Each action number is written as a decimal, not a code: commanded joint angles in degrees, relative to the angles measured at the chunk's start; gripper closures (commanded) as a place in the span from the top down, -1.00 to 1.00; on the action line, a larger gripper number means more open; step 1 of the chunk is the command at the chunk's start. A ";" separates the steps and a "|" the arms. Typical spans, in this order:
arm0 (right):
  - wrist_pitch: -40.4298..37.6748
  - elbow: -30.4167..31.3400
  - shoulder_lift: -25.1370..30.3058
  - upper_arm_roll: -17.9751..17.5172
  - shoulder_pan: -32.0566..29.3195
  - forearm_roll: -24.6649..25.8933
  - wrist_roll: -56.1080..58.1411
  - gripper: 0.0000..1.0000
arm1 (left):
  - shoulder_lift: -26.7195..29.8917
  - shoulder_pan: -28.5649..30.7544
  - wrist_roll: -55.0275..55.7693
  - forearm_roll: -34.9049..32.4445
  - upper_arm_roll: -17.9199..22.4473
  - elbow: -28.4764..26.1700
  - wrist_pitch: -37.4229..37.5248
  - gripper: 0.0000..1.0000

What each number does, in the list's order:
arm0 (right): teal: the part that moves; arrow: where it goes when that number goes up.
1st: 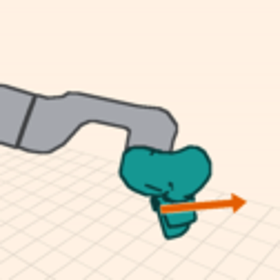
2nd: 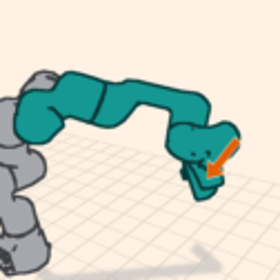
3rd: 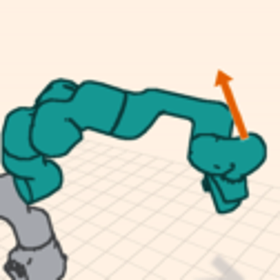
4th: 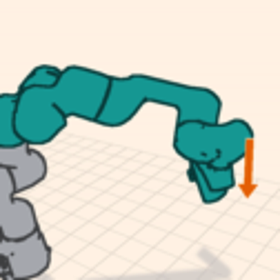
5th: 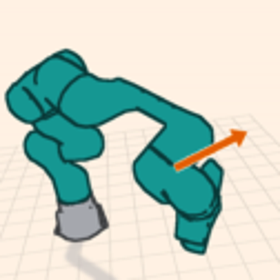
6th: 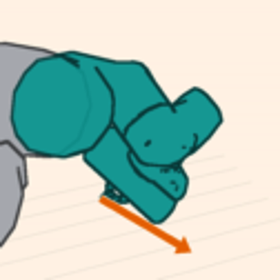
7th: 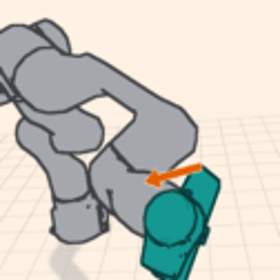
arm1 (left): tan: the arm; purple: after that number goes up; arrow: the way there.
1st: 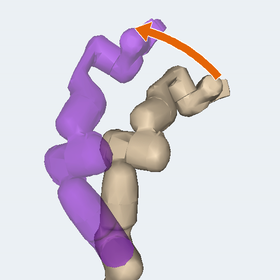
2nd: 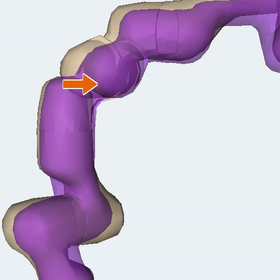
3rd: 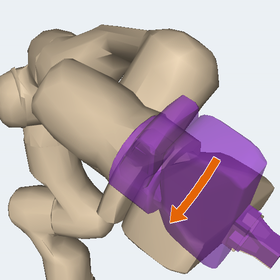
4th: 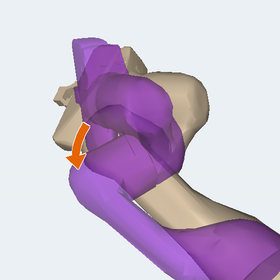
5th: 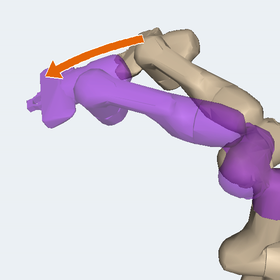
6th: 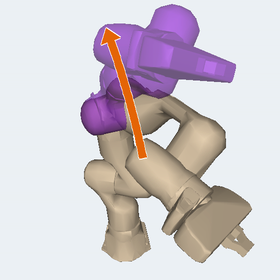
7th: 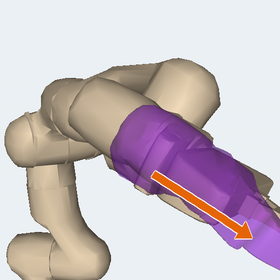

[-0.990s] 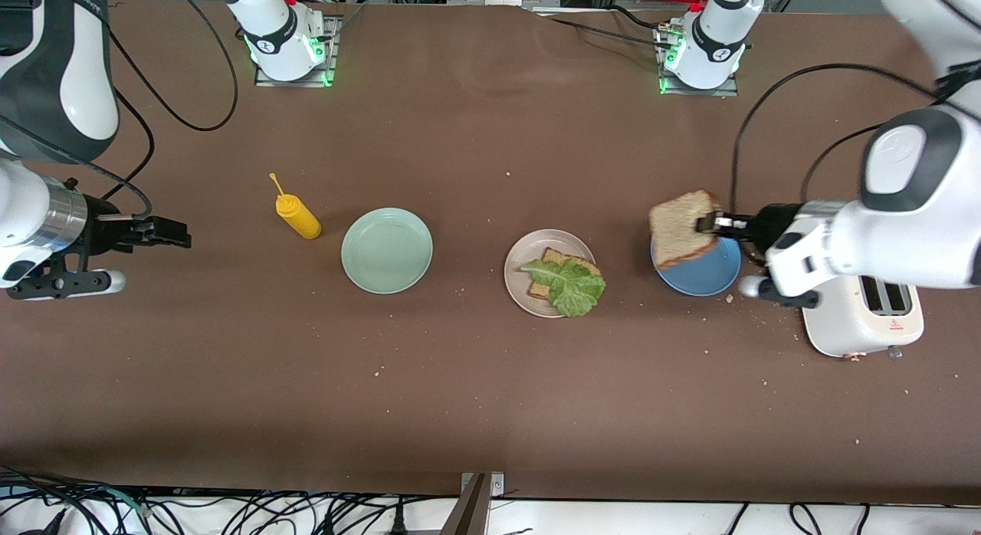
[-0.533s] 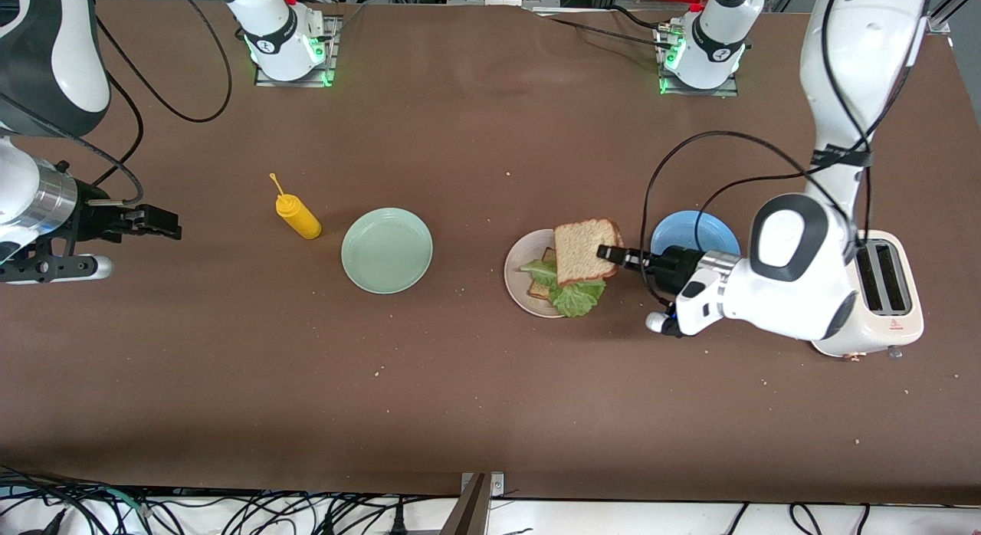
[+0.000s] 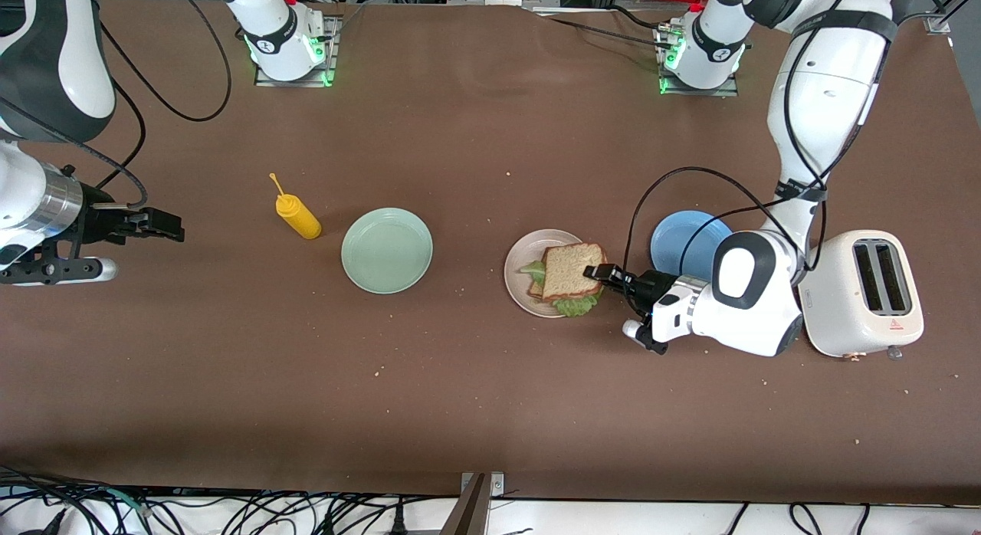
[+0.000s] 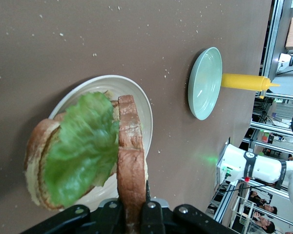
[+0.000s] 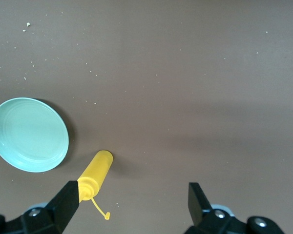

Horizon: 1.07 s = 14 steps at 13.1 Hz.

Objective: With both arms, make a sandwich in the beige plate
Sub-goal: 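Carry the bread slice with the left gripper over the lettuce-topped bread, then lower the bread onto the lettuce and open the left gripper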

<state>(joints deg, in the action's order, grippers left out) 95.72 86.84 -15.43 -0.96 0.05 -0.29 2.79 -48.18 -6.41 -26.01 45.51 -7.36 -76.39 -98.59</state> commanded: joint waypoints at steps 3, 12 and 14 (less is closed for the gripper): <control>0.79 1.23 0.40 -0.89 -0.66 0.46 -0.85 0.99 | -0.16 -1.07 -7.28 3.71 0.68 -1.65 -1.86 -1.00; 1.75 1.23 -0.39 -0.89 -0.57 0.37 -0.94 0.99 | -2.10 1.31 -14.33 3.54 0.86 -2.89 -1.87 1.00; 1.75 1.23 -0.39 -0.89 -0.57 0.37 -0.85 0.99 | -1.05 1.14 -14.07 3.01 0.86 -2.54 -1.69 1.00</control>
<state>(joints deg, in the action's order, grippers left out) 96.59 87.23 -16.33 -1.08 0.05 -0.29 2.68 -50.93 -5.34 -39.06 47.39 -6.62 -78.71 -100.45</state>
